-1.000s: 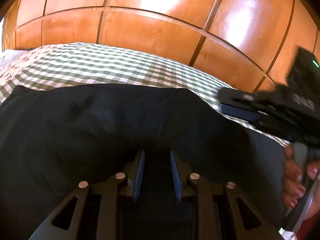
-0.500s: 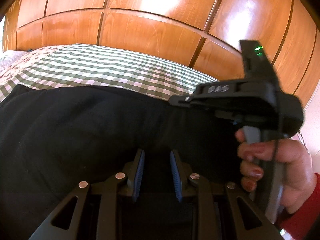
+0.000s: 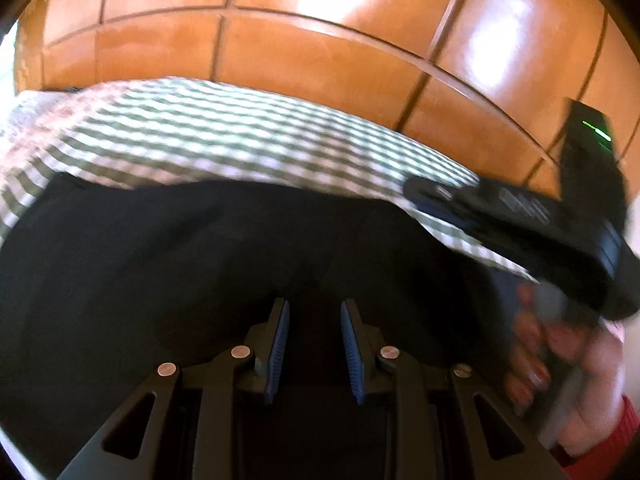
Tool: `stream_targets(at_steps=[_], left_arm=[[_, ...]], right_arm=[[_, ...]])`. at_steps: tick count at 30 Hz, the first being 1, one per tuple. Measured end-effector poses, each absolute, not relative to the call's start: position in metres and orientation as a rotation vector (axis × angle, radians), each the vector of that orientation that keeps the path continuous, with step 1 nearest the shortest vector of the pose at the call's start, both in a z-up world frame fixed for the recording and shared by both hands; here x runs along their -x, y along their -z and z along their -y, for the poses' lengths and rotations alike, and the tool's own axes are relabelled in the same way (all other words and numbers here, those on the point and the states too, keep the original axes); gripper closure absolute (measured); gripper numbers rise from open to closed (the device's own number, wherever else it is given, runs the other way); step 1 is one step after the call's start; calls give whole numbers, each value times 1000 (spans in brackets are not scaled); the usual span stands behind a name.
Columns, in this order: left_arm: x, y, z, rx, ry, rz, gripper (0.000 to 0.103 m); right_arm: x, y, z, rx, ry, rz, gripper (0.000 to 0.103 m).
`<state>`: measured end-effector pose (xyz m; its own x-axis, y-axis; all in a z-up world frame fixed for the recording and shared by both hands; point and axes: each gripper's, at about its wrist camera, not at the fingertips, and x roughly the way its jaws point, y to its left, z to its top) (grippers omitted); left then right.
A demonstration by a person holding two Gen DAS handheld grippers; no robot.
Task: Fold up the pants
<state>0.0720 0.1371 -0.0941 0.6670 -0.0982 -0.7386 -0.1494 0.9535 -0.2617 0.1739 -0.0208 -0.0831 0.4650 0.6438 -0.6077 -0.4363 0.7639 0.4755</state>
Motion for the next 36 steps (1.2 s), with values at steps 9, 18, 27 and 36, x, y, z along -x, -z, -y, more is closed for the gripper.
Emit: stream_targets(at_steps=[9,18,27,36], left_arm=[[-93,94,-201,346,-183,-854,77],[-105,104,-223,278,-228,-861,77],[-104,107,-249,309,-285,-831,77],[-105,112,-265,373,-296,-810,81]], right_arm=[[-137,71,-6,-18,-725,-796,79],[-152,95,-20,3,-673,-894,81],[-164,107,-28,41,-621,-939,90],[-167,109,-35,85,-600,-912,90]])
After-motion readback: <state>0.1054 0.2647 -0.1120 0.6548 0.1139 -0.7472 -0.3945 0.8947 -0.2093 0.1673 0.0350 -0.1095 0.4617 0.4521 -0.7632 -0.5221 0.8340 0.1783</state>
